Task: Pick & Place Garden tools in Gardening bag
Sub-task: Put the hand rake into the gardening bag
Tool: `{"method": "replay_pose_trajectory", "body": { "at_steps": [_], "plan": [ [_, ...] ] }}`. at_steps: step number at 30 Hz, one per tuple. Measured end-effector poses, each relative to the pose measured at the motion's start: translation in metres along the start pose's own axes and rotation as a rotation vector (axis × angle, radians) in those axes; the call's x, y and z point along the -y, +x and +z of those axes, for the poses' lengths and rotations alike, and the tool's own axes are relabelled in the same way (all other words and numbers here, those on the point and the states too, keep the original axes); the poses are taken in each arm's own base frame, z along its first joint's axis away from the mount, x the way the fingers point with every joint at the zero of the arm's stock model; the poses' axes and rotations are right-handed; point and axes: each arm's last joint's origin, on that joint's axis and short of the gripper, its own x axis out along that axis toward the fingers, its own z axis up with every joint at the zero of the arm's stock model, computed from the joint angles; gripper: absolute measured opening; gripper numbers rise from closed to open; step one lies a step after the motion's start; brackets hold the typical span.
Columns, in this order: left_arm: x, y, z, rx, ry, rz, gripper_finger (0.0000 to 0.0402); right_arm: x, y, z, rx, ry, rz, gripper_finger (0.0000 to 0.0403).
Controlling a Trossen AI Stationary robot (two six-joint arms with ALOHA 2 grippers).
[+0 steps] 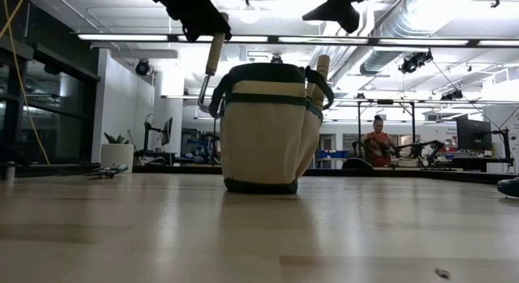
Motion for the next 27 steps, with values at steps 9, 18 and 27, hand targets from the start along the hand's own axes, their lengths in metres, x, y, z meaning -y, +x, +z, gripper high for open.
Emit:
{"method": "replay_pose_trajectory", "body": {
  "at_steps": [9,18,27],
  "plan": [
    [0.001,-0.011,0.003,0.032,0.025,-0.001,0.0062,0.001,0.000,-0.003,-0.033,0.046,-0.010,0.0231],
    [0.000,0.001,0.006,0.064,0.031,-0.009,0.0062,0.001,0.000,-0.003,-0.033,0.046,-0.010,0.0231],
    [0.000,0.002,0.008,0.085,0.032,-0.005,0.0062,0.001,0.000,-0.003,-0.035,0.046,-0.010,0.0231]
  ]
}}
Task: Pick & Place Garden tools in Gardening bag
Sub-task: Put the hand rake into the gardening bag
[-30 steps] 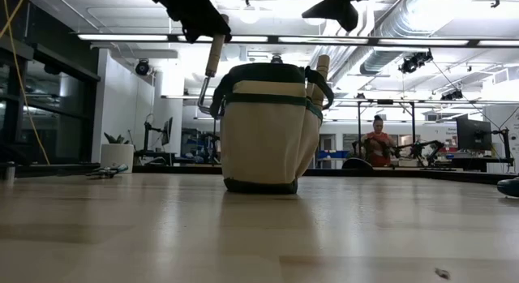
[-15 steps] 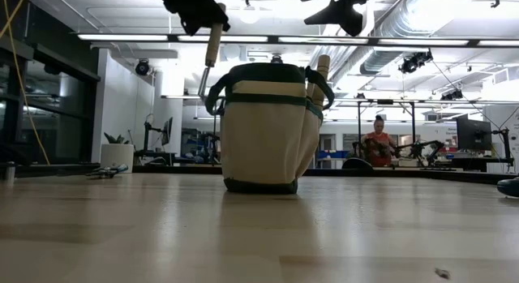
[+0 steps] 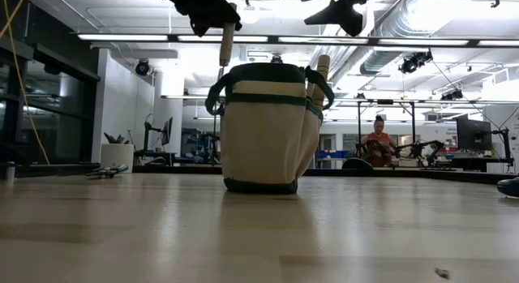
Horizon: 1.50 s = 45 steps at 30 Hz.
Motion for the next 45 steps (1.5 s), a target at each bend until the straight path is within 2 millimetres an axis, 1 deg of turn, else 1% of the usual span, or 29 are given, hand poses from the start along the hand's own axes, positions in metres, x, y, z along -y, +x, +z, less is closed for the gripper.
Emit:
{"method": "replay_pose_trajectory", "body": {
  "at_steps": [3,9,12,21,27,33,38,45],
  "plan": [
    [0.000,0.000,0.000,0.002,0.001,0.000,0.0062,0.000,0.000,0.000,0.000,0.000,0.000,0.0231],
    [-0.001,0.014,-0.005,-0.042,-0.003,-0.002,0.0062,0.000,0.000,0.000,0.000,0.000,0.000,0.0231],
    [-0.001,0.015,-0.006,-0.053,-0.004,-0.001,0.0062,0.000,0.000,0.000,0.000,0.000,0.000,0.0231],
    [0.000,0.015,0.000,0.014,0.008,-0.030,0.0062,0.000,0.000,0.000,-0.001,0.002,0.000,0.0231],
    [-0.001,0.029,-0.005,-0.014,0.017,-0.035,0.0062,0.000,0.000,0.000,-0.001,0.008,0.000,0.0231],
    [-0.001,0.035,-0.006,-0.016,0.026,-0.035,0.0062,0.000,0.000,0.000,0.000,0.008,0.000,0.0231],
    [-0.002,0.035,-0.007,-0.028,0.038,-0.029,0.0062,0.000,0.000,0.000,0.006,0.008,-0.019,0.0231],
    [-0.003,0.035,-0.010,-0.066,0.037,0.028,0.0062,0.001,0.000,0.000,0.009,0.008,-0.023,0.0231]
  ]
}}
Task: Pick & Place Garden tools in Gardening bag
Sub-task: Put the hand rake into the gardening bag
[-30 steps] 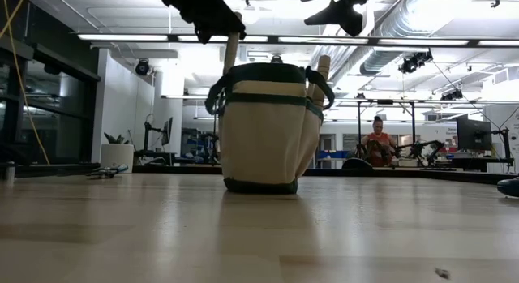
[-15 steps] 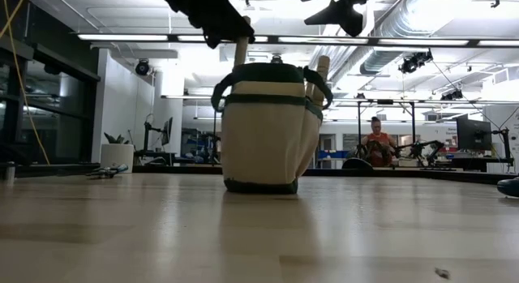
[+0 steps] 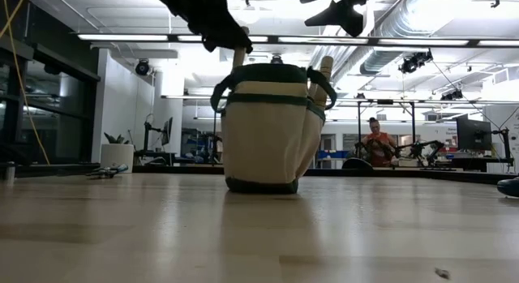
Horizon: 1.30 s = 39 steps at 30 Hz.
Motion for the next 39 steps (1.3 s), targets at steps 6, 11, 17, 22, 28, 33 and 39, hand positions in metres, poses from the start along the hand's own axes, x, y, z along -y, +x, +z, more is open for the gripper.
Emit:
{"method": "replay_pose_trajectory", "body": {
  "at_steps": [6,11,17,22,28,33,39],
  "plan": [
    [0.000,0.000,0.000,-0.001,0.000,0.002,0.0062,0.000,0.000,0.000,0.000,0.000,0.000,0.0231],
    [0.002,0.000,-0.002,-0.019,-0.001,-0.054,0.0062,0.000,0.000,0.000,0.000,0.000,0.000,0.0231],
    [0.002,0.000,0.000,0.006,0.001,-0.077,0.0062,0.000,0.000,0.000,0.000,0.000,0.000,0.0231],
    [0.002,0.000,-0.001,-0.007,0.000,-0.053,0.0062,0.000,0.000,0.000,0.000,0.000,0.000,0.0231],
    [0.002,0.000,-0.003,-0.031,-0.010,-0.052,0.0062,0.000,0.000,0.000,0.000,0.000,0.000,0.0231],
    [0.002,0.000,-0.006,-0.061,-0.012,-0.054,0.0062,-0.002,0.002,-0.001,-0.005,0.008,0.011,0.0231],
    [0.003,0.000,0.002,0.026,-0.006,-0.095,0.0062,-0.010,0.023,-0.010,-0.049,-0.014,0.060,0.0231]
  ]
}}
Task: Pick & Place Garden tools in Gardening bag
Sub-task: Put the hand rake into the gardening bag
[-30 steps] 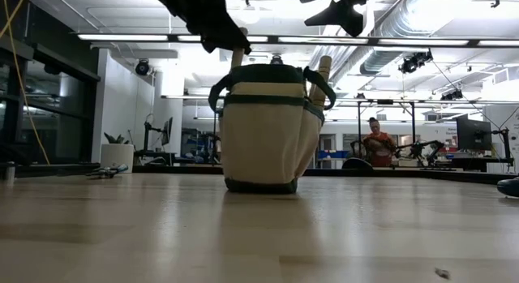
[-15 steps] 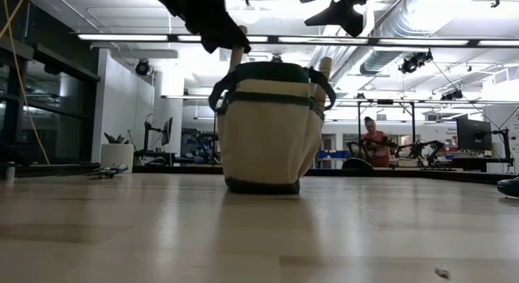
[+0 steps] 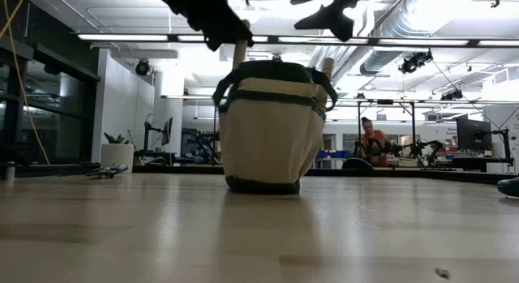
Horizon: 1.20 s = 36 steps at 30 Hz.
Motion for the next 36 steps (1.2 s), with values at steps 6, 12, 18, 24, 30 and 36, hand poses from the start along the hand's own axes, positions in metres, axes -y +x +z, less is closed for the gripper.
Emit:
{"method": "replay_pose_trajectory", "body": {
  "at_steps": [6,12,18,24,30,36],
  "plan": [
    [0.000,0.000,0.000,0.002,0.000,0.003,0.0062,-0.005,0.012,-0.008,-0.039,-0.017,-0.008,0.0231],
    [-0.001,0.006,-0.004,0.005,0.005,0.011,0.0062,-0.007,0.016,-0.015,-0.093,-0.023,-0.017,0.0231],
    [-0.001,0.014,-0.023,-0.022,-0.024,0.013,0.0062,-0.007,0.016,-0.015,-0.091,-0.003,-0.026,0.0231],
    [-0.001,0.017,-0.029,-0.012,-0.049,0.015,0.0062,-0.007,0.016,-0.015,-0.092,-0.003,-0.025,0.0231],
    [0.000,0.014,-0.029,-0.014,-0.051,0.015,0.0062,-0.007,0.016,-0.015,-0.095,-0.003,-0.026,0.0231],
    [0.000,0.003,-0.029,-0.033,-0.071,0.044,0.0062,-0.007,0.016,-0.016,-0.097,0.005,-0.024,0.0231]
  ]
}}
